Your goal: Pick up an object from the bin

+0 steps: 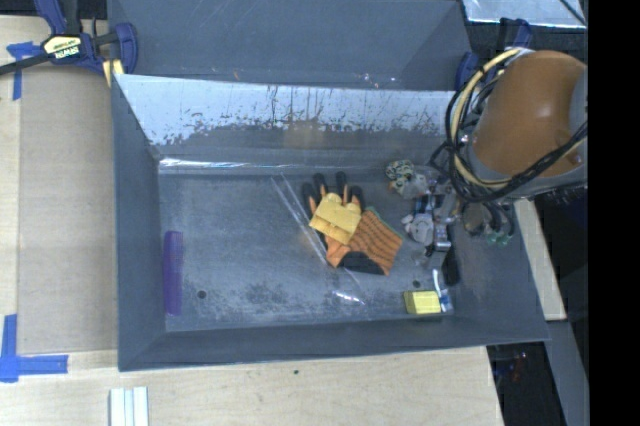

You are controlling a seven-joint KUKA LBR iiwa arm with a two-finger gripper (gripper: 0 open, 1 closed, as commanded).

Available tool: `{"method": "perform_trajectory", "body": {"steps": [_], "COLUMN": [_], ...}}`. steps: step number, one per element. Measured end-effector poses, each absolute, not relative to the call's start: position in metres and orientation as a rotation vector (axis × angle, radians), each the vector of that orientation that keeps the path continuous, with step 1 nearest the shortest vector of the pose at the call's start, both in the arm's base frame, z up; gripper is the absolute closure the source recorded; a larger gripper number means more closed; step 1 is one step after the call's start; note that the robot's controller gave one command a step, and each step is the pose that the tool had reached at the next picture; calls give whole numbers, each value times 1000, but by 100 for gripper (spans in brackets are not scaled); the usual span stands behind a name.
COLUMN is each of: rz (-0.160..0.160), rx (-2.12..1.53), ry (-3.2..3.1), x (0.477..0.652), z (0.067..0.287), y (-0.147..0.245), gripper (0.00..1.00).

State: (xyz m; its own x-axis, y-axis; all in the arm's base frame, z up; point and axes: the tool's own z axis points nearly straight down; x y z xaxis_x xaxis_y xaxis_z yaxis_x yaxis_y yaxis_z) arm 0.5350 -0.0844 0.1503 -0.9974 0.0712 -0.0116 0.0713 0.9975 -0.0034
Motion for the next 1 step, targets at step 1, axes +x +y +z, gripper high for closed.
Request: {"method": "perform_trajectory", "body": {"steps": [1], "rz": [2], "rx": [178], "ry": [3137], "x": [536], "z": [102], "y": [-61], "gripper": [0]}}
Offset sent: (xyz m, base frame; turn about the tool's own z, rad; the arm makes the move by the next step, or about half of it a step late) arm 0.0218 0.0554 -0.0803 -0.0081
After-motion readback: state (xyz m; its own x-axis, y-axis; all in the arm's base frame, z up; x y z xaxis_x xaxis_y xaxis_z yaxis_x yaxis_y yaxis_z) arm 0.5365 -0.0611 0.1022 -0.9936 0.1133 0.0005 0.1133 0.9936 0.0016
